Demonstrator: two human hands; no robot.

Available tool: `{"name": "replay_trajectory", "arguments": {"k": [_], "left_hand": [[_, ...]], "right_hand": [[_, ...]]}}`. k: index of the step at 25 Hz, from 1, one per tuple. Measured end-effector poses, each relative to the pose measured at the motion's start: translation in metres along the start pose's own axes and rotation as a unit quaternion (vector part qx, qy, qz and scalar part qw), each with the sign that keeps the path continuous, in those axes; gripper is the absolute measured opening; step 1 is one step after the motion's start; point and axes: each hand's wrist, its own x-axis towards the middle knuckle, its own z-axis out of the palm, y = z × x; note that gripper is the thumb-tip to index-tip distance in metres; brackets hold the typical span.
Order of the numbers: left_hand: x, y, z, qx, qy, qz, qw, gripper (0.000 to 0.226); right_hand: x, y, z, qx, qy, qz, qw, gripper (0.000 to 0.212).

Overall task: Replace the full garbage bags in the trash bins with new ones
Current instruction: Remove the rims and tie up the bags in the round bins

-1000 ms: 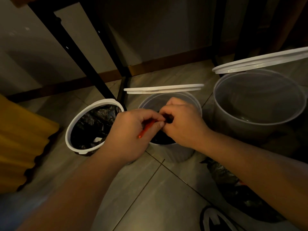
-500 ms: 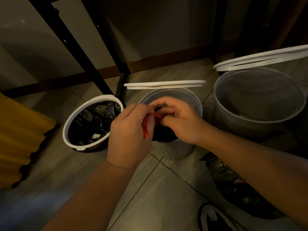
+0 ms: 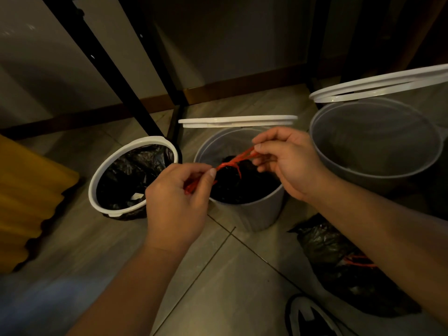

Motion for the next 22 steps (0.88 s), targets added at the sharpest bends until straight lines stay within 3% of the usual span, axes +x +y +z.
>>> {"name": "replay_trajectory", "arguments": {"k": [4, 6, 10, 14, 17, 19, 22], "left_hand": [[0.000, -0.020, -0.002, 0.006, -0.039, -0.120, 0.992, 0.013], [-0.002, -0.029, -0.004, 0.019, -0.067, -0.147, 0.987, 0.015], [-0.010, -0.036, -0.003, 0.002, -0.080, -0.124, 0.989, 0.009], [-0.010, -0.032, -0.001, -0.032, -0.082, -0.108, 0.990, 0.010], [-0.009, -0.029, -0.003, -0.059, -0.076, -0.108, 0.990, 0.012], [-0.008, -0.028, -0.006, -0.063, -0.065, -0.110, 0.990, 0.012], [-0.006, -0.029, -0.013, -0.059, -0.058, -0.120, 0.989, 0.010]], "right_hand": [[0.008, 0.005, -0.021, -0.055, 0.113, 0.050, 0.991, 0.022], [0.013, 0.002, -0.030, -0.056, 0.119, 0.088, 0.987, 0.019], [0.011, 0.006, -0.020, -0.124, 0.008, 0.079, 0.989, 0.016], [0.014, 0.013, 0.003, -0.290, -0.127, 0.046, 0.947, 0.045], [0.021, 0.017, 0.007, -0.370, -0.156, 0.016, 0.916, 0.015], [0.023, 0.020, 0.005, -0.352, -0.141, 0.012, 0.925, 0.007], [0.025, 0.021, -0.001, -0.210, -0.071, 0.036, 0.974, 0.010]]}}
